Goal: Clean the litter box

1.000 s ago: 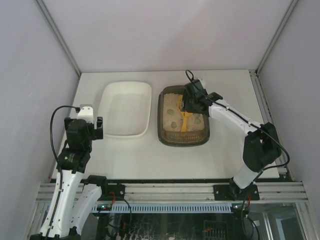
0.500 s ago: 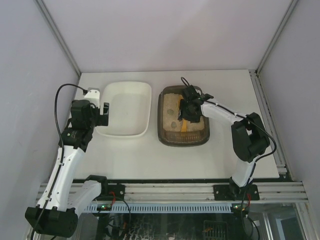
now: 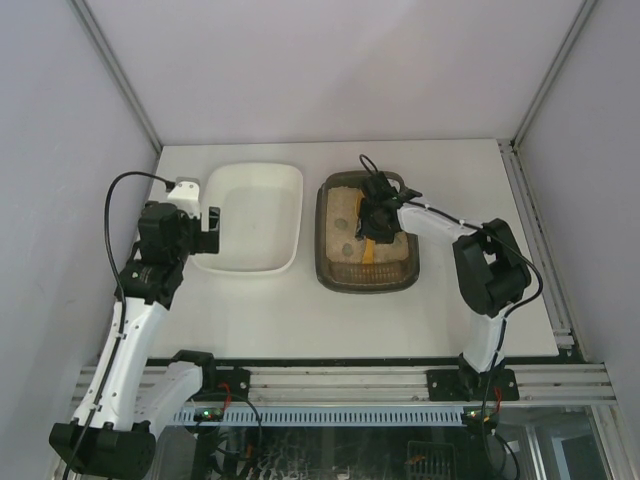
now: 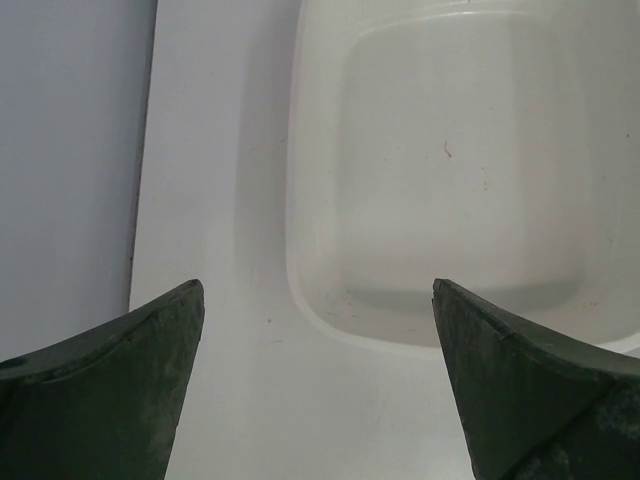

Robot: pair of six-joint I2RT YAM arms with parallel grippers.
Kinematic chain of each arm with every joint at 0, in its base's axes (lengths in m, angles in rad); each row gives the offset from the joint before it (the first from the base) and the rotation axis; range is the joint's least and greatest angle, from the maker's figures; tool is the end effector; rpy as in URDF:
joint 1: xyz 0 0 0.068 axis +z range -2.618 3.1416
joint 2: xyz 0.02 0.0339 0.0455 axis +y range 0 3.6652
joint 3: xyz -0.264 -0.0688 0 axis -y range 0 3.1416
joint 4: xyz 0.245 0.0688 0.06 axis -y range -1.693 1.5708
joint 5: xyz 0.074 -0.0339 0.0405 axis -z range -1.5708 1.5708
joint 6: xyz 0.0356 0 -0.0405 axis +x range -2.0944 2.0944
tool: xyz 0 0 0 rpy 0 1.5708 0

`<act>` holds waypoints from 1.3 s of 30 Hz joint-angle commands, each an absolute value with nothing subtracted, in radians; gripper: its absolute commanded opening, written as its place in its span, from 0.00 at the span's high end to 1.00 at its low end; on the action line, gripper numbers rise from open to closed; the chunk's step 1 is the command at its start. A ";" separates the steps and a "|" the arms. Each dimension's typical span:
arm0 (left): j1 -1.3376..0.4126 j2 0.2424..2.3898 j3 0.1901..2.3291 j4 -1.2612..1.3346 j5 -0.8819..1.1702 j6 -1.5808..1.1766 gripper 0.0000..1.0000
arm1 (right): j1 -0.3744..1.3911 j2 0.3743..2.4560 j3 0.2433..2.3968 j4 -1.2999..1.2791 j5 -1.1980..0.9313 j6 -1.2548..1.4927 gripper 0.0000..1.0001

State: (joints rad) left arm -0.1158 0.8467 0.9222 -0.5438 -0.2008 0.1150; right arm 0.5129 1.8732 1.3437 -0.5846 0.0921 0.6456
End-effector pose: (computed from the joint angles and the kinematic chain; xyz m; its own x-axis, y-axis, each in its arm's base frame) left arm 0.1817 -0.0140 0.3404 -0.4527 0.1659 -0.8761 -0.0117 0.9814 0.1918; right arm 0.3402 0.1879 0.1953 -0.8974 0.1822 -0.4019 0.1085 0.9739 0.1994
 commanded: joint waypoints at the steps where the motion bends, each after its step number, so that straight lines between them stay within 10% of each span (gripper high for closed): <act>1: -0.119 0.831 0.897 -0.529 -0.158 0.106 0.00 | 0.503 1.899 1.352 -0.517 0.085 0.662 0.52; 9: -0.120 0.834 0.891 -0.526 -0.141 0.106 0.00 | 0.497 1.935 1.347 -0.504 0.085 0.656 0.64; 15: -0.120 0.842 0.887 -0.529 -0.110 0.113 0.00 | 0.497 1.918 1.348 -0.510 0.096 0.630 1.00; 39: -0.122 1.036 1.122 -0.644 0.189 0.183 0.00 | 0.496 1.774 1.488 -0.644 0.089 0.438 1.00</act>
